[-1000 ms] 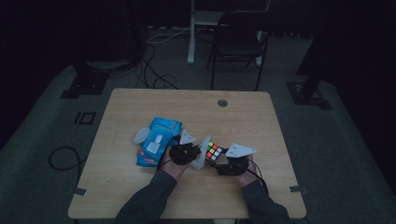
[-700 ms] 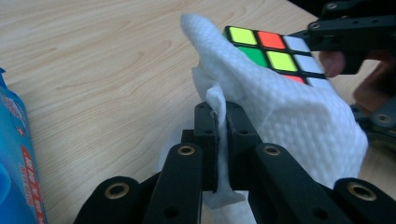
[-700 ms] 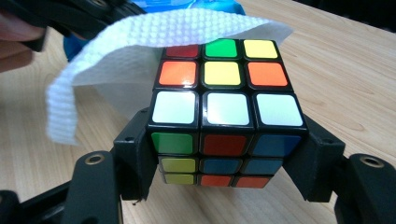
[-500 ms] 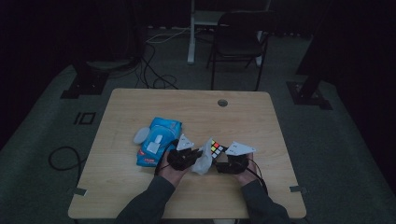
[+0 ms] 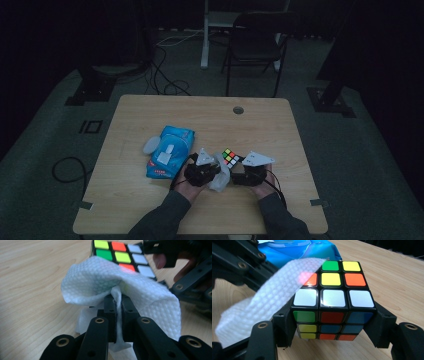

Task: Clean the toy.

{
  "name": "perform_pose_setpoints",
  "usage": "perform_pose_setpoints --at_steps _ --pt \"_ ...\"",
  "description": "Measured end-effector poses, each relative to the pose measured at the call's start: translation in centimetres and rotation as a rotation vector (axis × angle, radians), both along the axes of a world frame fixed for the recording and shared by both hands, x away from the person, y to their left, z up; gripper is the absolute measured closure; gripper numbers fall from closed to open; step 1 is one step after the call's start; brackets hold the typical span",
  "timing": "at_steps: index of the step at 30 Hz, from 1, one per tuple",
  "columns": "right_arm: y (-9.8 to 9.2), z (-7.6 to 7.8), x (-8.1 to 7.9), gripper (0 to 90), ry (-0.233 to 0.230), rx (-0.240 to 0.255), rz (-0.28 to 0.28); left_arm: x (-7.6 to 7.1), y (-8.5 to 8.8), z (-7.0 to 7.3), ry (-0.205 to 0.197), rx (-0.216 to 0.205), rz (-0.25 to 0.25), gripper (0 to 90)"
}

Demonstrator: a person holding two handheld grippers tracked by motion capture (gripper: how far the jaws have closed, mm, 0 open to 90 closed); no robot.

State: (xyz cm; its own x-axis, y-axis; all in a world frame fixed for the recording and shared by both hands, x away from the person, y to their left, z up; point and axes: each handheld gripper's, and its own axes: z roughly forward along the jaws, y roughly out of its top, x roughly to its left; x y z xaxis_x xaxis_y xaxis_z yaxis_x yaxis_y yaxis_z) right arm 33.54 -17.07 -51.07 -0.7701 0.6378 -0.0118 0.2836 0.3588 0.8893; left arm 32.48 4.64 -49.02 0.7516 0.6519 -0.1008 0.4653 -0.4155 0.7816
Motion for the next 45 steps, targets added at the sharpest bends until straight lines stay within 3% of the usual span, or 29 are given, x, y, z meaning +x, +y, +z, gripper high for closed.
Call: perform_pose_setpoints --at_steps 11,32,36,45 --pt "-0.1 0.2 -0.1 34.8 -0.005 0.007 -0.003 0.4 0.0 -1.1 0.027 0.023 0.004 85.9" --pt "0.1 -0.2 0.0 34.8 0.008 -0.016 0.002 0.3 0.9 1.5 -0.036 -0.017 0.017 85.8" --pt "0.1 -0.2 0.0 34.8 0.005 -0.023 -0.001 0.1 0.5 1.3 -0.033 -0.020 0.001 85.8" --pt "0.1 -0.1 0.0 34.8 -0.004 -0.018 -0.012 0.0 -0.3 0.1 -0.014 0.020 -0.016 85.8"
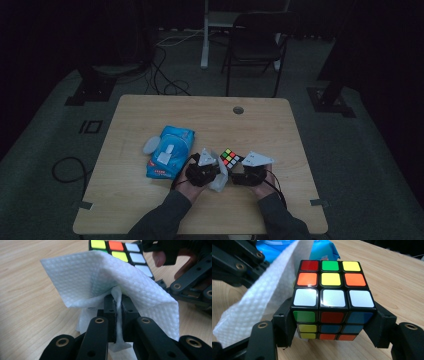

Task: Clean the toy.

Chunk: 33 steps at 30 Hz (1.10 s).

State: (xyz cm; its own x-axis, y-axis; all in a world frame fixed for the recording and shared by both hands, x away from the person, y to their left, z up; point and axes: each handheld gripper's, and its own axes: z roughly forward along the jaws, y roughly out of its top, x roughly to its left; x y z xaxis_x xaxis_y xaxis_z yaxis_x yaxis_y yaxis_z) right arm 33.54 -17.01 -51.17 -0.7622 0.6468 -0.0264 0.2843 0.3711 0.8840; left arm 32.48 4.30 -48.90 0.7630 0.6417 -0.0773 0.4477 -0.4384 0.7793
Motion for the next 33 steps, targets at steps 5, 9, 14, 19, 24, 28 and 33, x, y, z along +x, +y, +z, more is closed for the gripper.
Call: perform_pose_setpoints --at_steps 5,9,14,19,24,28,33 --pt "0.0 0.1 0.0 34.8 -0.003 0.010 -0.002 -0.1 -0.6 -0.9 0.020 0.027 -0.011 85.8" --pt "-0.1 0.1 0.0 34.8 -0.005 0.018 -0.004 -0.3 -1.2 -1.3 0.026 0.040 -0.027 85.8" --pt "-0.2 0.2 0.0 34.7 -0.005 0.025 -0.013 -0.5 -1.6 -1.3 0.024 0.042 -0.046 85.8" --pt "-0.3 0.2 0.0 34.8 -0.006 0.028 -0.014 -0.6 -1.8 -1.4 0.026 0.029 -0.055 85.8" --pt "-0.4 0.8 -0.2 34.8 -0.011 0.031 -0.012 0.3 -0.7 -1.6 0.030 0.042 0.005 85.8" --pt "-0.4 0.9 -0.4 34.8 -0.014 0.031 -0.008 0.7 -0.1 -1.6 0.032 0.035 0.020 85.9" --pt "-0.5 1.4 -0.6 34.8 -0.019 0.044 -0.008 1.2 0.6 -1.6 0.037 0.008 0.041 85.9"
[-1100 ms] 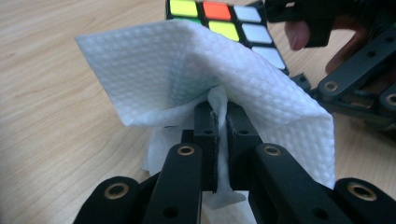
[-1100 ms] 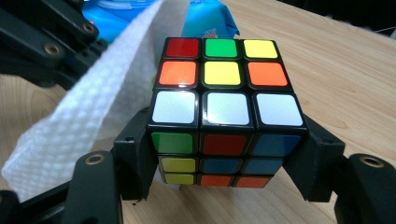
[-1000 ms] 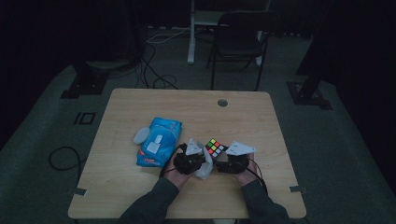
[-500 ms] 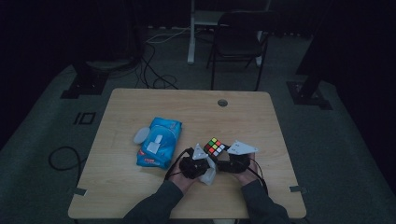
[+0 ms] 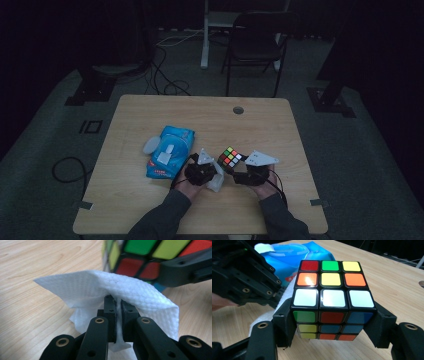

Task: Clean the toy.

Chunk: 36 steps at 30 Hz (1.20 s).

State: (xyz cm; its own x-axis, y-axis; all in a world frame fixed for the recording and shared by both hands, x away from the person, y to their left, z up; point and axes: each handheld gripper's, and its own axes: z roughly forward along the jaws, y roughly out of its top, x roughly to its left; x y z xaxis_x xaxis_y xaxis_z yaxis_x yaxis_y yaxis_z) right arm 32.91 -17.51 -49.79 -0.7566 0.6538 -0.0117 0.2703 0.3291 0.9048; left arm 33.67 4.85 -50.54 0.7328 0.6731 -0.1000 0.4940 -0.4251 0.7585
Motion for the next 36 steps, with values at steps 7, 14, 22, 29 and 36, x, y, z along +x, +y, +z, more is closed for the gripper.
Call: perform_pose_setpoints --at_steps 7,14,22,29,36 --pt "0.2 0.6 -0.4 34.7 0.007 0.029 0.022 0.4 0.3 -0.5 0.020 -0.049 0.008 85.8" --pt "0.8 0.6 -0.3 34.8 0.027 0.033 0.028 0.4 0.2 -0.9 0.016 -0.058 0.007 85.8" --pt "1.0 0.7 -0.2 34.7 0.054 0.043 0.026 0.4 0.4 -1.0 0.009 -0.086 0.011 85.8" --pt "1.0 1.1 -0.1 34.7 0.072 0.042 0.022 0.4 0.4 -0.8 -0.006 -0.100 0.007 85.8" --pt "1.0 1.8 0.1 34.7 0.084 0.043 0.015 0.5 0.4 -0.4 -0.037 -0.100 -0.002 85.8"
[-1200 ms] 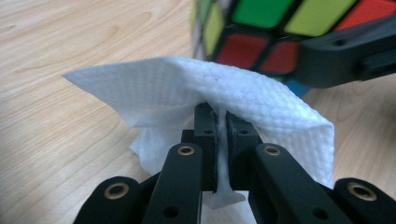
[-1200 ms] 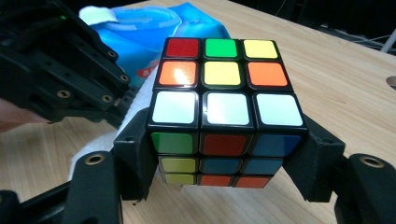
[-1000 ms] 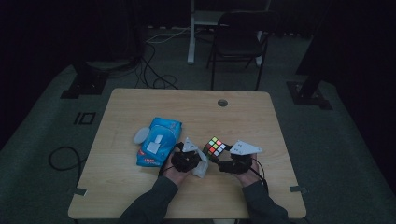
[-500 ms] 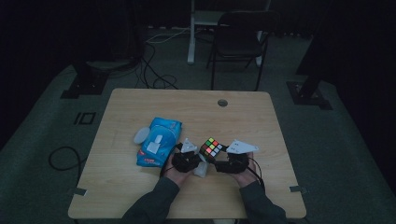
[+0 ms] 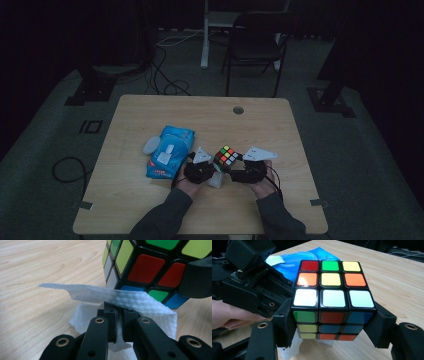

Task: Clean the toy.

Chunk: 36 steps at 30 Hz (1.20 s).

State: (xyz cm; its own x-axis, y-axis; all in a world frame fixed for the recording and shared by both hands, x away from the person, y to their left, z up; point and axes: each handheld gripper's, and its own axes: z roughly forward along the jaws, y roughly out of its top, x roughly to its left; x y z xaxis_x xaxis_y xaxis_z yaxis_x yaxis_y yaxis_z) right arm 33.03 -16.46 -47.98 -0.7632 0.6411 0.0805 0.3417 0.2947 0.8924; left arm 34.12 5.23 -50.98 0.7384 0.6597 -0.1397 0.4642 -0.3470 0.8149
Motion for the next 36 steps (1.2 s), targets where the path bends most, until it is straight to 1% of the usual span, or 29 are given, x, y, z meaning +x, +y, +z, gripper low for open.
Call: perform_pose_setpoints --at_steps 1,5,7,12,15,17,20,23,28,30,31,32,33,36 --pt "0.0 0.1 0.1 34.8 0.011 0.007 -0.003 0.0 0.0 0.0 -0.002 -0.002 0.001 85.8" --pt "0.0 0.2 0.2 34.7 0.020 0.014 -0.006 -0.2 -0.1 0.2 -0.017 0.003 -0.005 85.8" --pt "0.0 0.2 0.4 34.8 0.029 0.025 -0.006 -0.3 -0.3 0.2 -0.025 0.008 -0.010 85.8" --pt "0.0 0.1 0.5 34.8 0.037 0.031 -0.009 -0.7 -0.7 0.1 -0.034 0.014 -0.036 85.8" --pt "0.0 0.1 0.6 34.7 0.041 0.035 -0.013 -0.9 -0.9 0.1 -0.047 0.020 -0.057 85.8" --pt "-0.1 0.1 0.6 34.7 0.046 0.040 -0.012 -0.9 -0.8 0.2 -0.055 0.020 -0.061 85.7" --pt "-0.2 0.1 0.6 34.7 0.052 0.049 -0.010 -0.8 -0.6 0.3 -0.060 0.024 -0.048 85.7" --pt "-0.2 0.2 0.6 34.7 0.053 0.048 -0.008 -0.5 -0.1 0.5 -0.058 0.031 -0.008 85.7" --pt "-0.4 0.2 0.5 34.7 0.055 0.057 -0.003 0.2 0.8 1.0 -0.062 0.042 0.032 85.8" --pt "-0.5 0.2 0.5 34.7 0.058 0.067 -0.002 0.4 1.1 1.2 -0.064 0.043 0.039 85.8" --pt "-0.5 0.2 0.4 34.8 0.059 0.068 0.000 0.5 1.2 1.3 -0.063 0.036 0.041 85.8" --pt "-0.5 0.2 0.4 34.8 0.058 0.062 0.003 0.7 1.2 1.5 -0.063 0.037 0.040 85.8" --pt "-0.4 0.1 0.3 34.7 0.056 0.058 0.009 0.7 1.2 1.6 -0.067 0.048 0.043 85.8" --pt "-0.3 0.0 0.1 34.7 0.054 0.065 0.019 1.0 1.4 1.8 -0.066 0.047 0.040 85.9"
